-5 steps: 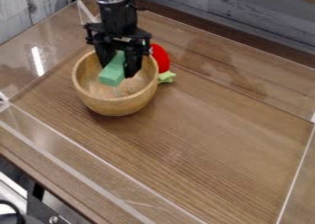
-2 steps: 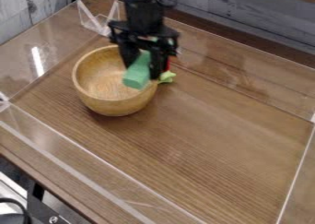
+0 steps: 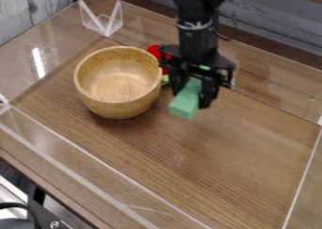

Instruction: Remove the green block from the brown bowl and put it on the table

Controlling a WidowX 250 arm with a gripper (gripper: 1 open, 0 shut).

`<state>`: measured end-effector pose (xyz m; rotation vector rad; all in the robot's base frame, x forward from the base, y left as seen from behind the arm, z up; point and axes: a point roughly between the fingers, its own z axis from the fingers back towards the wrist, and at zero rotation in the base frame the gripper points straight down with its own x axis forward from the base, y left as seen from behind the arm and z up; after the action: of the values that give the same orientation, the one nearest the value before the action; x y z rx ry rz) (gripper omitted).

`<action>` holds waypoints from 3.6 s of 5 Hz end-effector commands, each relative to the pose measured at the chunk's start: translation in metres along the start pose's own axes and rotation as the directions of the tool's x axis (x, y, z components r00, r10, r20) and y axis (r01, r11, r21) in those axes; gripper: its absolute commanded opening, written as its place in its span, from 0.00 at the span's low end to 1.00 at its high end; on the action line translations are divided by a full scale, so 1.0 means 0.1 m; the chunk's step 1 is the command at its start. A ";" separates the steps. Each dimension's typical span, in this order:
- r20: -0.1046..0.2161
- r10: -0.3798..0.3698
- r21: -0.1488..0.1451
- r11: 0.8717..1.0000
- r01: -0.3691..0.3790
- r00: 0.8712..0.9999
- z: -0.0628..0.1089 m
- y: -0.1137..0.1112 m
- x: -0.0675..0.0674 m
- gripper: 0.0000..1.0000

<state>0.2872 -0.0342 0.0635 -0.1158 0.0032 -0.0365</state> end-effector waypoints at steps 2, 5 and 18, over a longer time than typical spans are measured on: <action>0.016 -0.052 0.010 0.999 0.052 0.998 -0.25 -0.06 -0.08 0.00; 0.026 -0.067 0.007 0.998 0.067 0.997 -0.33 -0.04 -0.07 0.00; 0.131 -0.114 -0.006 0.993 0.116 0.985 0.29 -0.05 0.02 1.00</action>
<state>0.2812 -0.0340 0.0801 -0.1343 -0.0854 -0.1308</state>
